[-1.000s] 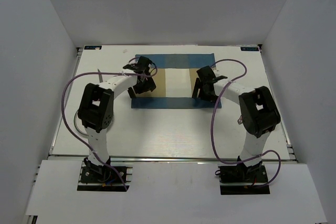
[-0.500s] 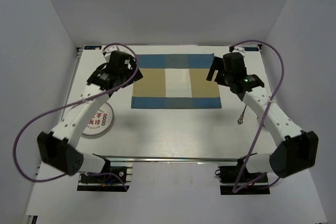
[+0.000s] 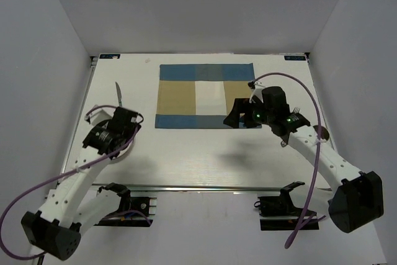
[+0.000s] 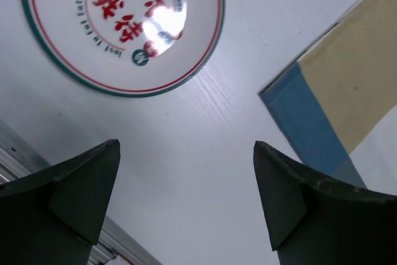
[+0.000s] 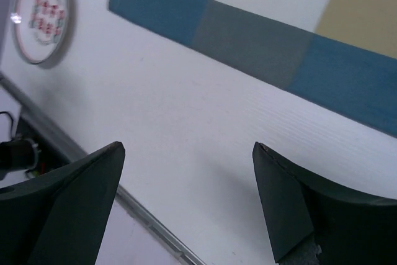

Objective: Set the dinner table for one person

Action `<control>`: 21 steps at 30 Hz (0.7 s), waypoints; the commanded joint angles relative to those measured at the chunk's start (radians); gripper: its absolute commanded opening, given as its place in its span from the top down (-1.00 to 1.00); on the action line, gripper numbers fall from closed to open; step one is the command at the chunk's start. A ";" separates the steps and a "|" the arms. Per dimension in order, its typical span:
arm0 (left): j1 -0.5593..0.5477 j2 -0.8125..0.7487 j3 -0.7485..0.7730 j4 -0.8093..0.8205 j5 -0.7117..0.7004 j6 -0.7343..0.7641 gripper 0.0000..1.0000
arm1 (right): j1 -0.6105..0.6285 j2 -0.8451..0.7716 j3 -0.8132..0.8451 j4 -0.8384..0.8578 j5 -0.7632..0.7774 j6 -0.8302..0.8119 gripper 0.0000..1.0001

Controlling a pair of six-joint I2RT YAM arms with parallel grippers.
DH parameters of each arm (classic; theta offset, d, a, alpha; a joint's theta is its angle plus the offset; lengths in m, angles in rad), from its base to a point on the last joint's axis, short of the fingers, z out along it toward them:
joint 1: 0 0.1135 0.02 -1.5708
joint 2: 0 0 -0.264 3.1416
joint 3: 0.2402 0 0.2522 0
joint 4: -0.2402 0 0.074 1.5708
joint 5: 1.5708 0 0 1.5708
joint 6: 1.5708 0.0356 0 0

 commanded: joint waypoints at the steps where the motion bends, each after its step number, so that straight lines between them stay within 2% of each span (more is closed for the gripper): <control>1: 0.004 -0.151 -0.085 -0.015 -0.033 -0.147 -0.96 | 0.015 0.012 -0.061 0.187 -0.203 0.038 -0.78; 2: 0.004 -0.172 -0.093 -0.003 -0.028 -0.137 -0.96 | 0.016 0.044 -0.081 0.294 -0.287 0.070 -0.78; 5: 0.004 -0.169 -0.040 -0.073 -0.057 -0.119 -0.96 | 0.055 0.107 -0.123 0.466 -0.299 0.198 -0.74; 8: 0.004 -0.100 0.061 -0.159 -0.091 -0.100 -0.96 | 0.105 0.145 -0.074 0.447 -0.198 0.226 -0.72; 10: 0.004 -0.073 0.089 -0.202 -0.102 -0.114 -0.96 | 0.133 0.158 -0.074 0.499 -0.183 0.290 -0.74; 12: -0.005 -0.086 0.082 -0.202 -0.108 -0.096 -0.96 | 0.171 0.220 -0.052 0.579 -0.185 0.342 -0.74; 13: -0.005 -0.090 0.086 -0.202 -0.116 -0.085 -0.96 | 0.206 0.301 -0.031 0.597 -0.183 0.362 -0.74; 15: -0.005 -0.097 0.117 -0.203 -0.128 -0.033 -0.96 | 0.246 0.403 0.075 0.603 -0.159 0.407 -0.72; 16: -0.005 -0.097 0.134 -0.214 -0.142 -0.015 -0.96 | 0.306 0.502 0.118 0.600 -0.142 0.425 -0.70; 18: -0.005 -0.096 0.187 -0.216 -0.149 0.054 -0.96 | 0.369 0.596 0.245 0.602 -0.093 0.483 -0.69; 19: -0.005 -0.094 0.204 -0.229 -0.160 0.070 -0.96 | 0.404 0.701 0.292 0.588 -0.069 0.508 -0.68; 21: -0.005 -0.094 0.230 -0.202 -0.148 0.175 -0.96 | 0.452 0.805 0.452 0.579 -0.068 0.545 -0.66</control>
